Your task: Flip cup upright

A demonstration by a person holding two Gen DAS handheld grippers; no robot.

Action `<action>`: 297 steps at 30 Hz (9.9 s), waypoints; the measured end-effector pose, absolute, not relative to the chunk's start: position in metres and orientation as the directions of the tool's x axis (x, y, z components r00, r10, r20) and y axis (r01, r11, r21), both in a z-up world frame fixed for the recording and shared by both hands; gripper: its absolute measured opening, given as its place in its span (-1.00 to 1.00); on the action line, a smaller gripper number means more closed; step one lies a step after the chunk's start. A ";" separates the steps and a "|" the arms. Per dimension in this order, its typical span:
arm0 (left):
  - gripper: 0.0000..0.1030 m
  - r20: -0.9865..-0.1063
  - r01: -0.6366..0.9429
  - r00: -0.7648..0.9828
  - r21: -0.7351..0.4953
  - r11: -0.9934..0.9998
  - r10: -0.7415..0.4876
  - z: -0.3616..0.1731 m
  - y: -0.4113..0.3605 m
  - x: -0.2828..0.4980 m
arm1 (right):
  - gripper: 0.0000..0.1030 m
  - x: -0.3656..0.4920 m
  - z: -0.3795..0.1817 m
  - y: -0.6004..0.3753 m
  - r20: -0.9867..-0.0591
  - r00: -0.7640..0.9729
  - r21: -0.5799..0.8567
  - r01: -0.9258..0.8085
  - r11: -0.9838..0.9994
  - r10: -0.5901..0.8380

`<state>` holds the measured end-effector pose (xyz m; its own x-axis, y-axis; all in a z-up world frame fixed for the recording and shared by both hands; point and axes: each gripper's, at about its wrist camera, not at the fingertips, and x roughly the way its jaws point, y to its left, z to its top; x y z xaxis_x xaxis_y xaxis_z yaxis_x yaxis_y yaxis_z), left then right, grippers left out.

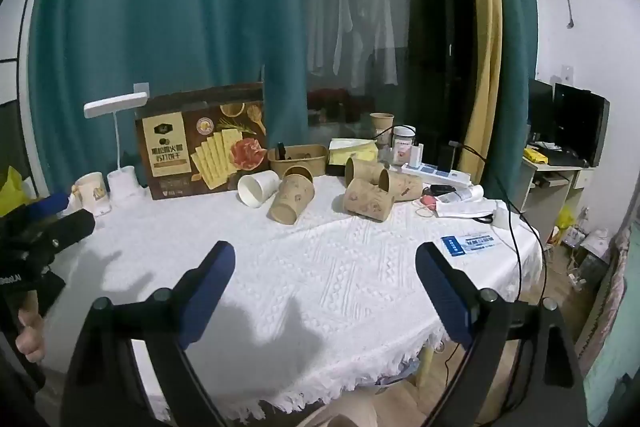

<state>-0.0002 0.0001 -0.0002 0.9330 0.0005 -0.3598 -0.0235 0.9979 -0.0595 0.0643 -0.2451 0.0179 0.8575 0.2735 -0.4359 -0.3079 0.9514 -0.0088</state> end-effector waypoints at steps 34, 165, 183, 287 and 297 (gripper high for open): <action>1.00 -0.353 -0.029 0.936 -0.059 0.998 0.006 0.019 0.002 0.004 | 0.76 0.071 0.022 -0.255 -0.439 0.854 0.013 -0.303 0.953 0.278; 0.22 -0.716 0.353 0.607 -0.145 0.924 -0.345 0.017 -0.050 0.333 | 0.76 0.248 -0.017 -0.284 -0.574 0.733 0.232 -0.281 0.931 0.364; 0.23 -0.919 0.490 0.277 -0.116 0.864 -0.281 -0.117 -0.061 0.185 | 0.76 0.142 -0.067 -0.245 -0.667 0.611 0.286 -0.320 0.903 0.427; 0.64 -0.711 -0.047 0.687 -0.251 0.967 -0.151 -0.112 0.036 0.034 | 0.29 0.216 -0.130 -0.149 -0.611 0.357 0.280 -0.737 0.615 0.706; 0.64 -0.725 -0.061 0.673 -0.250 0.966 -0.146 -0.119 0.032 0.042 | 0.29 0.214 -0.146 -0.170 -0.574 0.438 0.359 -0.625 0.693 0.692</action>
<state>0.0424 0.0323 -0.1190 0.6731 -0.1457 -0.7251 -0.0606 0.9662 -0.2504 0.2135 -0.1701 -0.1461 0.4377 0.6920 -0.5741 -0.6246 0.6933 0.3595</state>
